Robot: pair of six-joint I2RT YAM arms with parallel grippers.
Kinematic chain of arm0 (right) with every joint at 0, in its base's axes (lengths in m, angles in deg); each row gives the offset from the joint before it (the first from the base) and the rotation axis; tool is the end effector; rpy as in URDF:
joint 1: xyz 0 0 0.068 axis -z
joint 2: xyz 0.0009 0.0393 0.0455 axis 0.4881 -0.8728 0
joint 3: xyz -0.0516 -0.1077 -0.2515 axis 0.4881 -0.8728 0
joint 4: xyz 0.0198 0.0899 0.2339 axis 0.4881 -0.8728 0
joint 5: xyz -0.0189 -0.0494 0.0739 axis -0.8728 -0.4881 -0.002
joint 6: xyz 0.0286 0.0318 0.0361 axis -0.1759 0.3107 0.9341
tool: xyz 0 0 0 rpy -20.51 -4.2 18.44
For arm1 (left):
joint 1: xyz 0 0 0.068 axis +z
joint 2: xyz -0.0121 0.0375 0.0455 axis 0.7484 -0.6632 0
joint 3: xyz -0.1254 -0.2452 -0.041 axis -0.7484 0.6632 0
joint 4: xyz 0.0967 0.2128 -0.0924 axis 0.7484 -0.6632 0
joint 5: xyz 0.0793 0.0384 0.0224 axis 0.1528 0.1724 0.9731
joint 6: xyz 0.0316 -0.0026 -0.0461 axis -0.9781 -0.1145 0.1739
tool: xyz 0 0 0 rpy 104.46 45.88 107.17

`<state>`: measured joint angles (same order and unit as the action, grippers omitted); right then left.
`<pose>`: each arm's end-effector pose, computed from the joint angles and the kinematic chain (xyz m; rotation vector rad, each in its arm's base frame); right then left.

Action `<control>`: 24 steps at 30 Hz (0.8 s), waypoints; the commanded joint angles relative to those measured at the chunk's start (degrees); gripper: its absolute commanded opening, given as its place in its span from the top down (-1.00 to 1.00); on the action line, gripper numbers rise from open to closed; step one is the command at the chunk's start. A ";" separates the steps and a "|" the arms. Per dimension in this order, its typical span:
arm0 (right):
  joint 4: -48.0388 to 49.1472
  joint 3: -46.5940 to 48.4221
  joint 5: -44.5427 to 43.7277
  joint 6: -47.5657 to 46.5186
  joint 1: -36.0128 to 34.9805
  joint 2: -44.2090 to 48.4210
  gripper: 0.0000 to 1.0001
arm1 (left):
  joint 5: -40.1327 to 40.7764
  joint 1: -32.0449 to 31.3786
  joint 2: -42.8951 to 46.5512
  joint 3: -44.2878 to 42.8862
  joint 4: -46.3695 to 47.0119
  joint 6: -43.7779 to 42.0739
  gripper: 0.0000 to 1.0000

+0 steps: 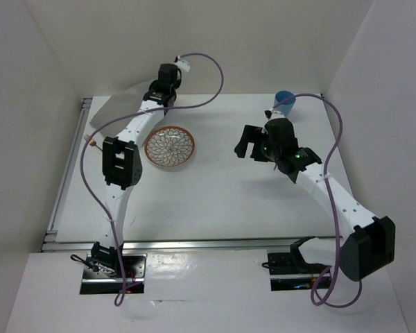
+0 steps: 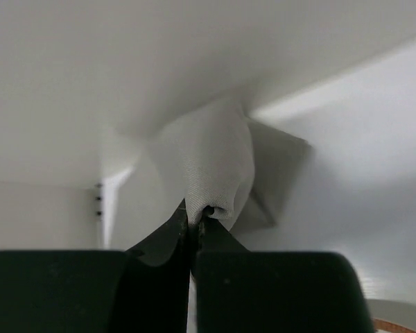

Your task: Set the dinner table for one person

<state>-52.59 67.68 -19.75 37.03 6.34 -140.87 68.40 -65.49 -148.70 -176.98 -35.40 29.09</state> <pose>0.2484 0.1056 0.3136 0.0398 2.2370 0.4914 0.5489 -0.1496 0.2738 0.3460 1.8896 0.5289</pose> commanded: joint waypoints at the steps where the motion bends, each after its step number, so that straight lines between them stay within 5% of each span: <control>1: -0.62 -0.64 -2.05 0.06 -0.07 4.30 -0.99 | -1.82 -0.01 13.65 -3.16 12.05 -3.87 1.00; 10: -5.71 -3.10 -2.57 1.37 -0.07 14.05 -0.95 | -10.25 -9.48 27.27 -5.63 10.66 -4.40 1.00; 17: -15.19 -3.63 -9.25 4.27 -0.07 21.96 -0.94 | -12.37 -24.59 34.22 -10.29 -4.10 1.74 1.00; 24: -21.00 -0.38 -14.35 4.28 -0.07 26.71 -0.94 | -13.42 -28.93 40.90 -11.87 -17.99 14.74 1.00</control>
<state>-69.57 64.64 -29.84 40.66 6.34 -115.95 54.74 -95.98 -114.47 -184.58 -53.22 36.23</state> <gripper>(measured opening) 0.974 0.020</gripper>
